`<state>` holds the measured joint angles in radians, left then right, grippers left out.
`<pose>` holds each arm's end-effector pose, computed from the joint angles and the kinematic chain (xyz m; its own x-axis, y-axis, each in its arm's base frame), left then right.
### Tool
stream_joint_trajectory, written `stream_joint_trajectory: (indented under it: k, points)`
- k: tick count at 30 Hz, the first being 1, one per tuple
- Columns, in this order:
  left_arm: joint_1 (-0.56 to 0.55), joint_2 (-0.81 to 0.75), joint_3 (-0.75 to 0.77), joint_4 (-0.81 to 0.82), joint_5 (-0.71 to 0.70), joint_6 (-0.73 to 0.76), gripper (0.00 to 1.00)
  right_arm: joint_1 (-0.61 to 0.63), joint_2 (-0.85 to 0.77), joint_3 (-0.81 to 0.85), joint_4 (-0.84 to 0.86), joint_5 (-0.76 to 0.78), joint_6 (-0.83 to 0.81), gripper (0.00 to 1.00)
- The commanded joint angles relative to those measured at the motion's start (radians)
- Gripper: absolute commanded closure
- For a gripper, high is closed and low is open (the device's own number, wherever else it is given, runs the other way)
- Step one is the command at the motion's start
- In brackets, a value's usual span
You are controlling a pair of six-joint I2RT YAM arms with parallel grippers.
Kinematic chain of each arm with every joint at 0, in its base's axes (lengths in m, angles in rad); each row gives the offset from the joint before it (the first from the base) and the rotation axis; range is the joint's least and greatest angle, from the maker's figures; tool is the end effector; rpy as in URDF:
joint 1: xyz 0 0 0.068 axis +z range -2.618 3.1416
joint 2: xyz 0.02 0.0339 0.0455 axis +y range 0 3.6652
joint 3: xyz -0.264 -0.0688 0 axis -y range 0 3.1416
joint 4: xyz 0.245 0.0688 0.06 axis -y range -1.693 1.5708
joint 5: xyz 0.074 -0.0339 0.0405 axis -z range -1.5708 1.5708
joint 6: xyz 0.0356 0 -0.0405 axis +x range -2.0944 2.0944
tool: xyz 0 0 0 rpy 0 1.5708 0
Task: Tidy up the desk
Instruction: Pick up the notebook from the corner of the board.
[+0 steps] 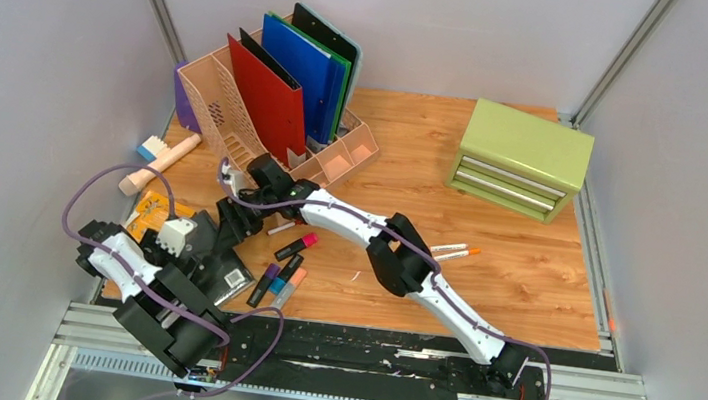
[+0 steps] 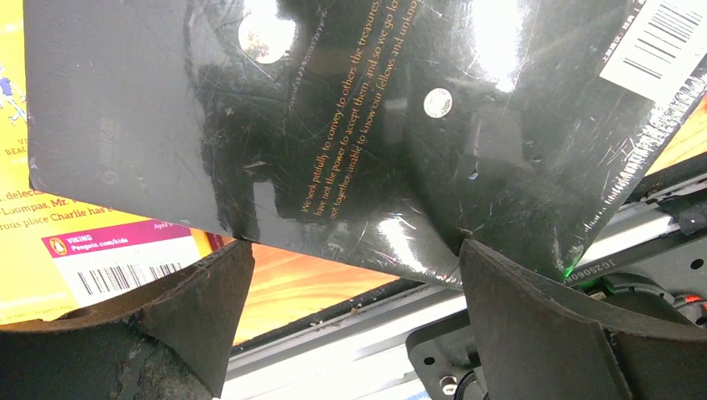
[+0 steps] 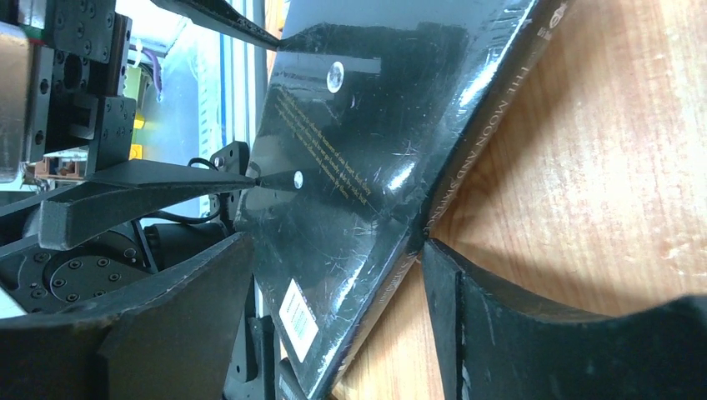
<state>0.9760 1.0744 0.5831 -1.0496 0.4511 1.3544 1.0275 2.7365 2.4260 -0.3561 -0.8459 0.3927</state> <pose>0.0923 0.1087 0.1770 -0.8412 0.3253 -0.4320 0.3885 0.9192 -0.0644 0.2827 0.5196 0.1395 -0.6289 -0.5505 -0.5490 -0.6830 0.0540 0.7284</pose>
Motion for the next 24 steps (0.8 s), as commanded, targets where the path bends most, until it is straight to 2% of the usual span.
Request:
stream_joint_trajectory:
  k: [1,10,24]
  points:
    - [0.0,-0.031,-0.013,-0.001,0.106,0.006,0.0,0.051,-0.036,-0.011,0.098,-0.172,0.09,0.28]
    - [0.0,-0.031,-0.014,-0.001,0.105,0.006,0.0,0.052,-0.073,-0.055,0.104,-0.217,0.1,0.41]
    - [0.0,-0.029,-0.013,0.001,0.105,-0.001,0.0,0.058,-0.16,-0.148,0.104,-0.258,0.112,0.55]
